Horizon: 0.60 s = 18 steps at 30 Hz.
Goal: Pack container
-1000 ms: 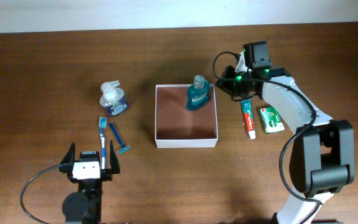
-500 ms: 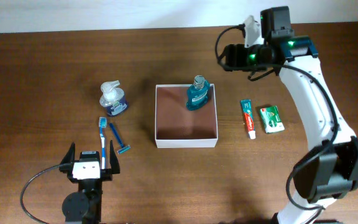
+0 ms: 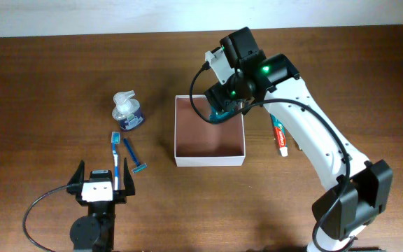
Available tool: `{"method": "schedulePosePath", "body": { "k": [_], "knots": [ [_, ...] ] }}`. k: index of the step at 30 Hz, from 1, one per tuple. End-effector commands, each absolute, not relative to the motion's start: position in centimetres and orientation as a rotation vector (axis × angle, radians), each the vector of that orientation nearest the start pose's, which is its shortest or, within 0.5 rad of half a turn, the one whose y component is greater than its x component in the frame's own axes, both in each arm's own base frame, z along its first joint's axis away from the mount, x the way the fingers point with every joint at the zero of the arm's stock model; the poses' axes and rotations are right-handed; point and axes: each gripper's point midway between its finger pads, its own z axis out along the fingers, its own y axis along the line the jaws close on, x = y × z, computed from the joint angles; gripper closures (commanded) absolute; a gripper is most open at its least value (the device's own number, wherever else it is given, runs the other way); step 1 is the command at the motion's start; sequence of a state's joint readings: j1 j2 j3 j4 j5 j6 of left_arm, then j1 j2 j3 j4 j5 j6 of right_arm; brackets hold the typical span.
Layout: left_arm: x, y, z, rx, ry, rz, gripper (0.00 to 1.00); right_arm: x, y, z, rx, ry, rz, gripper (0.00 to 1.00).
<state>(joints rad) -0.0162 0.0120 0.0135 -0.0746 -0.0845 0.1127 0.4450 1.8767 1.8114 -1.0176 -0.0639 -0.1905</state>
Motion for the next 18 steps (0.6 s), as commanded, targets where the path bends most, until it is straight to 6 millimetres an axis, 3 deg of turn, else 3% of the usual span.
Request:
{"method": "schedulePosePath", "body": {
  "k": [1, 3, 4, 9, 13, 18],
  "knots": [
    [24.6, 1.0, 15.8, 0.056, 1.644, 0.150, 0.00, 42.3, 19.6, 19.9, -0.865, 2.485, 0.054, 0.23],
    [24.6, 1.0, 15.8, 0.056, 1.644, 0.150, 0.01, 42.8, 19.9, 20.1, -0.858, 2.462, 0.059, 0.41],
    [24.6, 1.0, 15.8, 0.056, 1.644, 0.150, 0.00, 43.1, 20.2, 20.3, -0.849, 2.449, 0.074, 0.45],
    [24.6, 1.0, 15.8, 0.056, 1.644, 0.150, 0.00, 43.0, 21.0, 20.4, -0.861, 2.434, 0.137, 0.45],
    [24.6, 1.0, 15.8, 0.056, 1.644, 0.150, 0.01, 43.2, 21.2, 19.0, -0.867, 2.465, 0.140, 0.45],
    [24.6, 1.0, 15.8, 0.056, 1.644, 0.150, 0.00, 43.4, 21.2, 18.2, -0.842, 2.490, 0.145, 0.52]
  ]
}}
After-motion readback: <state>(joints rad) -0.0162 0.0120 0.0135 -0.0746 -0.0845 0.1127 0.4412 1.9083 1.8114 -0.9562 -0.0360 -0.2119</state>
